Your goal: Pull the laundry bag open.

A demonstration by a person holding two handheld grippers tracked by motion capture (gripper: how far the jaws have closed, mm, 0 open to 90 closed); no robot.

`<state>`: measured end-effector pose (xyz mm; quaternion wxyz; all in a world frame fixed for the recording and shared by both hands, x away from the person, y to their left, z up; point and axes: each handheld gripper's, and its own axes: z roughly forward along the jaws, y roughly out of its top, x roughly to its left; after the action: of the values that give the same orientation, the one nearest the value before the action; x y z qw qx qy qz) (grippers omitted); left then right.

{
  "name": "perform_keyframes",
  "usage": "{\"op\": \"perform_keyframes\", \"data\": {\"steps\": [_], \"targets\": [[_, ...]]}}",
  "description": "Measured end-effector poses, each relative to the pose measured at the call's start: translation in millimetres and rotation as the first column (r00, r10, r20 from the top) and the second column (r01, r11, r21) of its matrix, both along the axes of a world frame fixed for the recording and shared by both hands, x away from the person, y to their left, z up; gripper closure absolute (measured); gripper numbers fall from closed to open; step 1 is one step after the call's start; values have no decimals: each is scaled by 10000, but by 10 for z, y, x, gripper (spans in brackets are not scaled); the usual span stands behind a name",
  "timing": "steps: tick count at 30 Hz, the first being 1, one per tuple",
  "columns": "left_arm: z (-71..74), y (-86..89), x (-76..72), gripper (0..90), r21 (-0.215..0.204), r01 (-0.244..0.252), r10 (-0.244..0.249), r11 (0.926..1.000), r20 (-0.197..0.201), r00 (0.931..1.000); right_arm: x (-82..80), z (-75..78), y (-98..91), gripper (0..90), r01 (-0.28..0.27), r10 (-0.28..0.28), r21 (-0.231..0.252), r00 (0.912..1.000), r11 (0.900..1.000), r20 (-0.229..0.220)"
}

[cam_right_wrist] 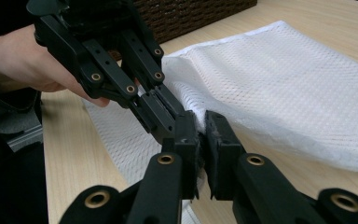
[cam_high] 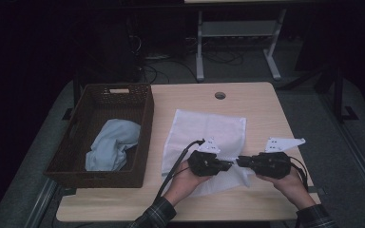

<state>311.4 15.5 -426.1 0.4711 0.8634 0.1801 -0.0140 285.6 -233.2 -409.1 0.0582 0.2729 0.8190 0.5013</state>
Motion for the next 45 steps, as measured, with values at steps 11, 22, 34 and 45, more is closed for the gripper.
{"op": "perform_keyframes", "data": {"steps": [11, 22, 34, 45], "targets": [[-2, 28, 4, 866, -227, 31, -34, 9997, -143, 9999, 27, -87, 47, 796, -347, 329, -459, 9987, 9983, -382], [-23, 26, 14, 866, -42, 114, -115, 9999, -240, 9996, 33, -111, 36, 849, -404, 382, -466, 9981, 9981, -486], [-48, 62, 45, 867, -53, 178, -181, 9998, -583, 9981, 26, -127, 68, 856, -412, 384, -676, 9984, 9969, -427], [-52, 58, 51, 870, 160, 81, -69, 9998, -686, 9976, 22, -135, 86, 858, -396, 361, -886, 9985, 9953, -407]]}}
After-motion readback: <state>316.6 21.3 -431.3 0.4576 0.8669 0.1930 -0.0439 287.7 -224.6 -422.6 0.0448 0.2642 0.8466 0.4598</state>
